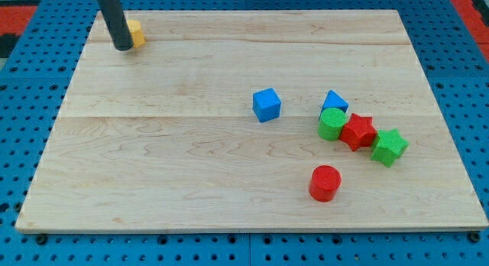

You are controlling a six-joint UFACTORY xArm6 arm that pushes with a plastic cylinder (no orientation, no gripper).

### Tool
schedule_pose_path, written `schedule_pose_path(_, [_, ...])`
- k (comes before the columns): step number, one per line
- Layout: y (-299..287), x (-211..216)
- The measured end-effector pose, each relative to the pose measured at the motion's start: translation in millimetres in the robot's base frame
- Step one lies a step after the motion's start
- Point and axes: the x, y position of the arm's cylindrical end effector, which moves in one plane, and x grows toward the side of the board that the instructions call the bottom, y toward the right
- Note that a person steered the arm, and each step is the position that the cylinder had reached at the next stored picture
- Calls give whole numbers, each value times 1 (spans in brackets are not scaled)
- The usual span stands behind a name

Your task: Push the green star to the top center

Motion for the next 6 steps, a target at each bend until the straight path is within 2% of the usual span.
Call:
schedule_pose_path(1, [16, -4])
schedule_pose_path(2, [86, 23])
schedule_pose_path(4, [322, 20])
schedule_pose_path(5, [389, 22])
schedule_pose_path(6, [402, 22])
